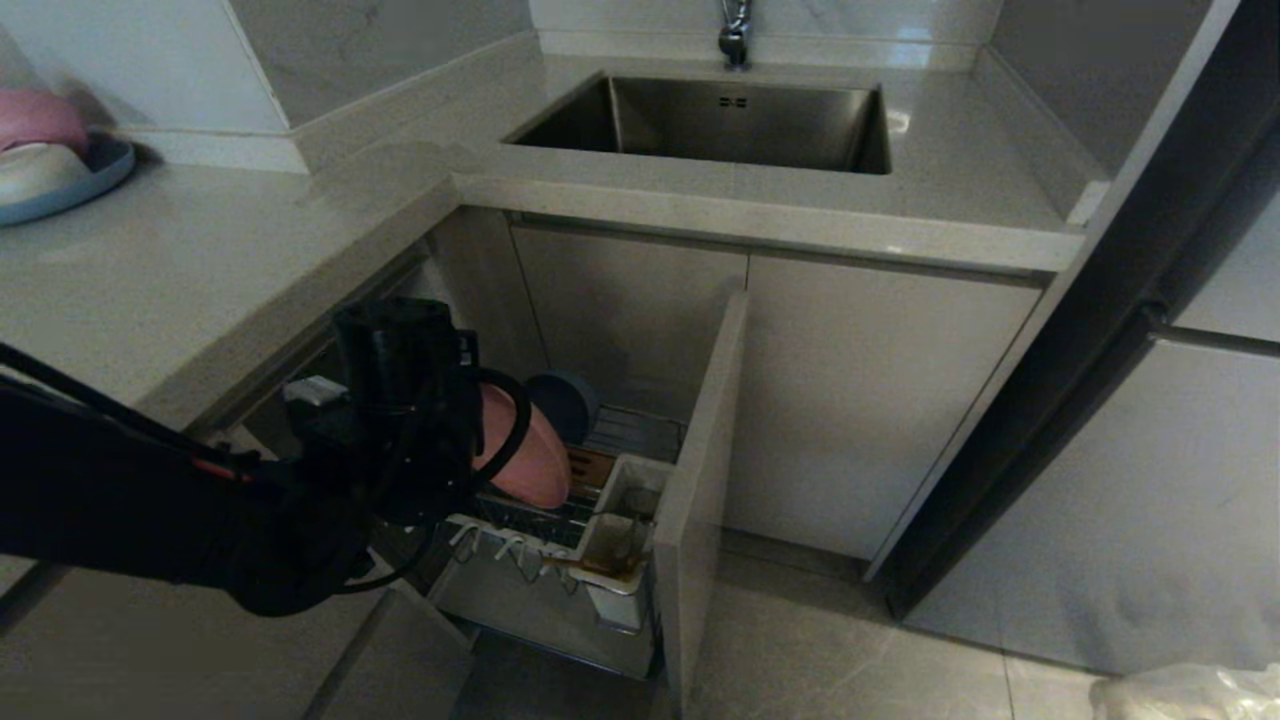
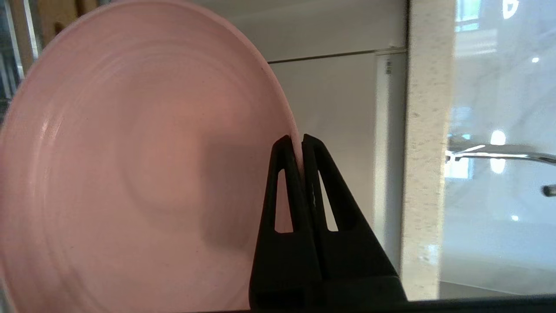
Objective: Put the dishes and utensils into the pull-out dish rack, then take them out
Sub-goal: Pick up the plate and place it in the cupboard
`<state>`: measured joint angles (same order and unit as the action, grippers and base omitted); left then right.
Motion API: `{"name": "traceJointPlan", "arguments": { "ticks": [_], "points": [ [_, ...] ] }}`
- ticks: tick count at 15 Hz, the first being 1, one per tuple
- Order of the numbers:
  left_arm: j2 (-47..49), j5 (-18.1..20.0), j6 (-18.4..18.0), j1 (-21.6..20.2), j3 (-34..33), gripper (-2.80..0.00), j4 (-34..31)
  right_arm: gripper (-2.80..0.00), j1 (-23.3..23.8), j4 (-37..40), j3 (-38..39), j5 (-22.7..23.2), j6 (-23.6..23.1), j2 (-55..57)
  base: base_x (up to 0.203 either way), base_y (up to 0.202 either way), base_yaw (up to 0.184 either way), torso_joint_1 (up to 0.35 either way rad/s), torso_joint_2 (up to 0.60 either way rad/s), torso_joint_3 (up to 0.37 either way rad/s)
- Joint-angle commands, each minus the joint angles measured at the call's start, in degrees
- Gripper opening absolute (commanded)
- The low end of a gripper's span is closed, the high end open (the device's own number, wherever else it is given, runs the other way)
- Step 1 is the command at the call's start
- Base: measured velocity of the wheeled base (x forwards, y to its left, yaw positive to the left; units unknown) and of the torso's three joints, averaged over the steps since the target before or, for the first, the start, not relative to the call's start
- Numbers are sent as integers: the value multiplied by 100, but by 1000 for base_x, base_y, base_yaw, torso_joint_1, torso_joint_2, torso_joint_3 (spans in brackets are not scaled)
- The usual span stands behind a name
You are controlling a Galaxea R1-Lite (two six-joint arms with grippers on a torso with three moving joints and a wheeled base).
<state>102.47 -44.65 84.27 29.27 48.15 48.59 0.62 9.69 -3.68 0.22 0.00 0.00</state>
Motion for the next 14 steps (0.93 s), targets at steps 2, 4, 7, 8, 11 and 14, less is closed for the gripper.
{"name": "traceJointPlan", "arguments": {
  "ticks": [2, 4, 7, 8, 11, 14],
  "points": [
    [124, -43, 55, -9, -7, -280, 28, -280, -1, 6, -1, 4, -1, 0, 0, 0, 0, 0, 0, 0],
    [170, -43, 55, -27, -8, -280, 22, -280, -1, 6, -1, 4, -4, 0, 0, 0, 0, 0, 0, 0],
    [289, -61, 12, -52, 1, -280, 13, -280, -1, 6, -1, 4, 0, 0, 0, 0, 0, 0, 0, 0],
    [322, -61, 11, -77, -2, -280, -18, -280, -1, 6, -1, 4, -7, 0, 0, 0, 0, 0, 0, 0],
    [471, -94, 20, -117, 74, -280, -439, -280, -1, 6, -1, 4, -1, 0, 0, 0, 0, 0, 0, 0],
    [502, -96, 20, -141, 89, -280, -465, -280, -1, 6, -1, 4, 0, 0, 0, 0, 0, 0, 0, 0]
  ]
}}
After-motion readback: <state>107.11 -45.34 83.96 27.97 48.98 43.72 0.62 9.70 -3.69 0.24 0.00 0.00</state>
